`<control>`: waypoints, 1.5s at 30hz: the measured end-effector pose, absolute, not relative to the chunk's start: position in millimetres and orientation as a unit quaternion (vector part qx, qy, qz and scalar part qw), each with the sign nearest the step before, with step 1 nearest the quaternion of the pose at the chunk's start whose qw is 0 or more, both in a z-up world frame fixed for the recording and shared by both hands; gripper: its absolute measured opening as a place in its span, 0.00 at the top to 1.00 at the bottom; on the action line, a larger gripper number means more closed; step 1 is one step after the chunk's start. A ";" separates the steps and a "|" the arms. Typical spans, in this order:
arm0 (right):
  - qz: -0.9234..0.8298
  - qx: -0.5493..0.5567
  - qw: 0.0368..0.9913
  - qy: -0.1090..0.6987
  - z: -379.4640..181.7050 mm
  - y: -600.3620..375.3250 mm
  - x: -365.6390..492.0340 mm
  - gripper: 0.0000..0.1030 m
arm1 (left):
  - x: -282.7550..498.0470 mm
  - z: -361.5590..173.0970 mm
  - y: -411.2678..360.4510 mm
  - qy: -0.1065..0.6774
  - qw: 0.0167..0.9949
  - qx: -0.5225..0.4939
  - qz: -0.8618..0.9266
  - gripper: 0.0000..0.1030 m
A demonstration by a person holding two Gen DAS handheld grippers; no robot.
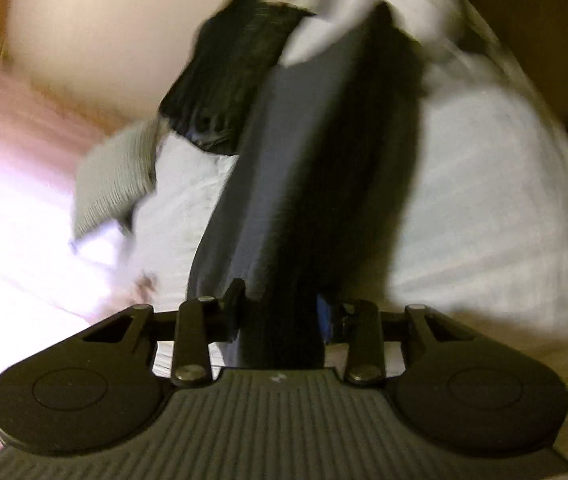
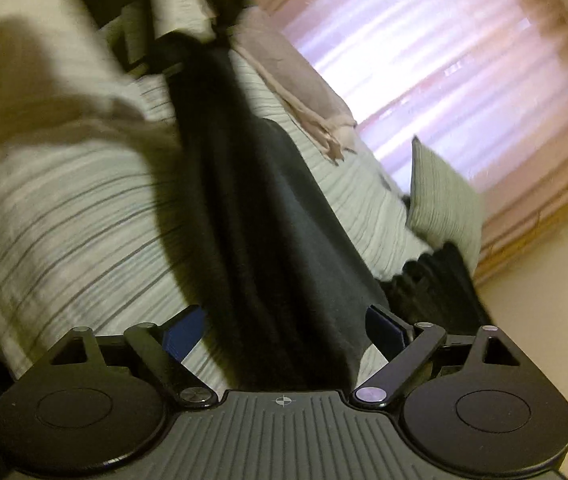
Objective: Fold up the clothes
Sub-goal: 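Grasp the grey bundle ends with both grippers and lift it off the bed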
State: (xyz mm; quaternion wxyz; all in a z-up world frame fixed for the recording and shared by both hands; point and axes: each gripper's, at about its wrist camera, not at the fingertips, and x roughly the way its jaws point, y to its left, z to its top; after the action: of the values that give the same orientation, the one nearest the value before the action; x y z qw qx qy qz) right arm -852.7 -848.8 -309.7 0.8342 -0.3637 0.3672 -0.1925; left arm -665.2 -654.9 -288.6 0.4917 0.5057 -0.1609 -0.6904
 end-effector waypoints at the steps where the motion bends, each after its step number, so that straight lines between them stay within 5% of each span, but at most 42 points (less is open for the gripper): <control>1: -0.192 -0.380 0.827 0.367 -314.4 -845.9 -850.9 0.13 | -659.2 -277.1 -661.1 -0.130 0.499 0.488 -0.705 0.69; 6: -0.208 -0.429 0.798 0.370 -331.1 -848.5 -840.6 0.17 | -645.0 -247.0 -682.7 -0.066 0.505 0.450 -0.734 0.69; 7: -0.210 -0.429 0.797 0.371 -330.9 -851.3 -839.8 0.23 | -644.3 -245.3 -685.1 -0.064 0.502 0.451 -0.735 0.69; 8: -0.210 -0.428 0.796 0.373 -330.1 -854.2 -839.3 0.44 | -643.5 -243.6 -687.5 -0.062 0.500 0.453 -0.735 0.69; 12: -0.210 -0.417 0.799 0.380 -324.7 -862.1 -838.9 0.67 | -646.6 -250.0 -676.4 -0.072 0.495 0.465 -0.730 0.67; 17: -0.207 -0.400 0.806 0.384 -315.8 -863.2 -839.9 0.69 | -660.9 -280.6 -653.3 -0.133 0.492 0.508 -0.694 0.48; 21: -0.204 -0.394 0.808 0.387 -308.5 -864.4 -837.4 0.70 | -673.3 -303.3 -643.3 -0.176 0.479 0.549 -0.662 0.47; 28: -0.205 -0.388 0.809 0.392 -306.5 -864.1 -835.4 0.70 | -678.9 -310.5 -647.9 -0.172 0.473 0.572 -0.648 0.63; 45: -0.203 -0.392 0.808 0.391 -315.6 -858.5 -842.1 0.69 | -679.1 -313.9 -658.1 -0.178 0.466 0.579 -0.644 0.68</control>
State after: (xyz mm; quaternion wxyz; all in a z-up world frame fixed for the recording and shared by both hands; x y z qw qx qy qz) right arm -842.1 -858.5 -315.6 0.8078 -0.3915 0.3913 -0.2027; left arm -679.1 -658.1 -313.9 0.4665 0.5794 -0.1776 -0.6444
